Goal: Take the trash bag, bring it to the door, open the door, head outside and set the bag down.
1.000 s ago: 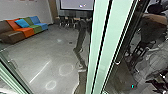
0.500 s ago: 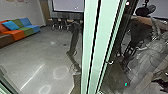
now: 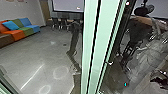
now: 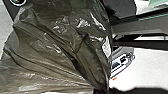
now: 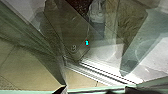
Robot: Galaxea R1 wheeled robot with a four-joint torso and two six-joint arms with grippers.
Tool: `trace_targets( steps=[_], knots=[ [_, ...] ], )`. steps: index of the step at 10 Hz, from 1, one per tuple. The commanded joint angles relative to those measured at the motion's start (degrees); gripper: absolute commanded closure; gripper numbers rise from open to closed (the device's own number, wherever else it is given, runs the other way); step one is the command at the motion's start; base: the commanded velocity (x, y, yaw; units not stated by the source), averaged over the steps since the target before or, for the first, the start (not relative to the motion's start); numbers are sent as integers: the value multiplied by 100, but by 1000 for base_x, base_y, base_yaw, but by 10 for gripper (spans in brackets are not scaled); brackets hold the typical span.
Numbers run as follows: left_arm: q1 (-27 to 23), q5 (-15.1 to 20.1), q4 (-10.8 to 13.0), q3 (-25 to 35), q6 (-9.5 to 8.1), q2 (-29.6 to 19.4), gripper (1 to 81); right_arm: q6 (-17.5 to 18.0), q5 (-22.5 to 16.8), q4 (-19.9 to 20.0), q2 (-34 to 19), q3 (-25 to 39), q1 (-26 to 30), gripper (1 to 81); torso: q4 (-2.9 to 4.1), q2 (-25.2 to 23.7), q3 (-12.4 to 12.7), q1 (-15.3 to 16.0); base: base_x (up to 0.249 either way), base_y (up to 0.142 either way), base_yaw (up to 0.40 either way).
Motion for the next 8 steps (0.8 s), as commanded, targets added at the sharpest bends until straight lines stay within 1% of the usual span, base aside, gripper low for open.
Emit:
trace_targets(
  steps=[1,2,4,6,7,8],
  knots=[
    [-108,418,-45,24,4,-21,811,67,80,-501,-273,-12,914,10,0,0,0,0,0,0,0],
    [-108,418,-53,24,4,-21,811,67,89,-597,-204,-21,871,10,0,0,0,0,0,0,0],
    [-100,418,-54,-11,4,-21,811,59,203,-790,-37,-275,642,10,0,0,0,-2,0,0,0],
    [-100,409,-54,-11,4,-12,811,67,204,-1020,43,-452,475,10,-2,0,0,-2,0,0,0],
    [-100,409,-54,-11,4,6,811,67,221,-1231,70,-487,396,10,-2,0,0,0,0,0,0],
    [-100,418,-62,-28,4,6,811,85,273,-1528,96,-635,361,10,-2,0,0,0,0,0,0]
  ],
)
